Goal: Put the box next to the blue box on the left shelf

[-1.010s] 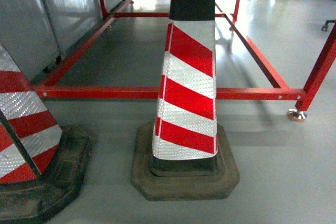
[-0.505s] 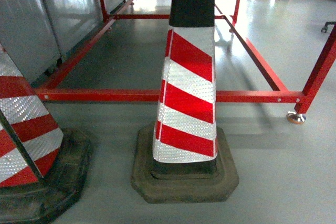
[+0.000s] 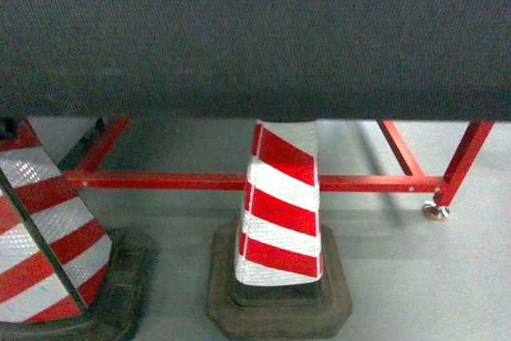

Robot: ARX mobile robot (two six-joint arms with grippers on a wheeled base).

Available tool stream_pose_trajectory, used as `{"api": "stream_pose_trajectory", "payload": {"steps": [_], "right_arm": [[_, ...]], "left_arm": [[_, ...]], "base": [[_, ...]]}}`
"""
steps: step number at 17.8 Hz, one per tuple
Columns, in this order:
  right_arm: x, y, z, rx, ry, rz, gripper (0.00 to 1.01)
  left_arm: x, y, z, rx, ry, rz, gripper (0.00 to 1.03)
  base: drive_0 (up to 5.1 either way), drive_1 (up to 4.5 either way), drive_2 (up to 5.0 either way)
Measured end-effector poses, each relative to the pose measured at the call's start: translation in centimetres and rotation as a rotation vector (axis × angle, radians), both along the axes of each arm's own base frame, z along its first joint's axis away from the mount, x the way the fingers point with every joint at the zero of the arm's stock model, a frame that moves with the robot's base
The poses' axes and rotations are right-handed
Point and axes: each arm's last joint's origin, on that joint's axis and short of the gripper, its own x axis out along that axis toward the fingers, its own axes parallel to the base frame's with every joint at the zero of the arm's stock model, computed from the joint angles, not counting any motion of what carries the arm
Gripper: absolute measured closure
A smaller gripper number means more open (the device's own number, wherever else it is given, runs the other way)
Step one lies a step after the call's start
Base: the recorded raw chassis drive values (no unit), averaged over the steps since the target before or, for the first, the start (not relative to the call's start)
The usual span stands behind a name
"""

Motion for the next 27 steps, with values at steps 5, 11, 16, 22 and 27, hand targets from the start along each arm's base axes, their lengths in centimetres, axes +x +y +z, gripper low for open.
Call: {"api": "stream_pose_trajectory", "payload": {"steps": [5,11,16,22,27], "right_arm": [[0.0,0.0,0.0,0.0,0.0,0.0,0.03],[0.0,0.0,0.01,0.0,-0.001,0.0,0.03],[0.0,0.0,-0.02,0.0,0.002,-0.002,0.03],[0.0,0.0,0.0,0.0,0.0,0.0,0.03],[0.0,0.0,0.0,0.001,0.0,0.0,0.03]], "left_arm": [[0.0,0.0,0.0,0.0,0.0,0.0,0.05],[0.0,0.0,0.01,0.001,-0.001,0.0,0.05],[0.0,0.01,-0.01,0.001,0.001,0.002,0.05],[0.0,0.0,0.04,0.001,-0.004,0.0,0.05],[0.0,0.0,0.0,0.001,0.0,-0.001,0.05]], "base": [[0.0,0.0,0.0],[0.0,0.0,0.0],[0.0,0.0,0.0],[0.0,0.0,0.0],[0.0,0.0,0.0]]}}
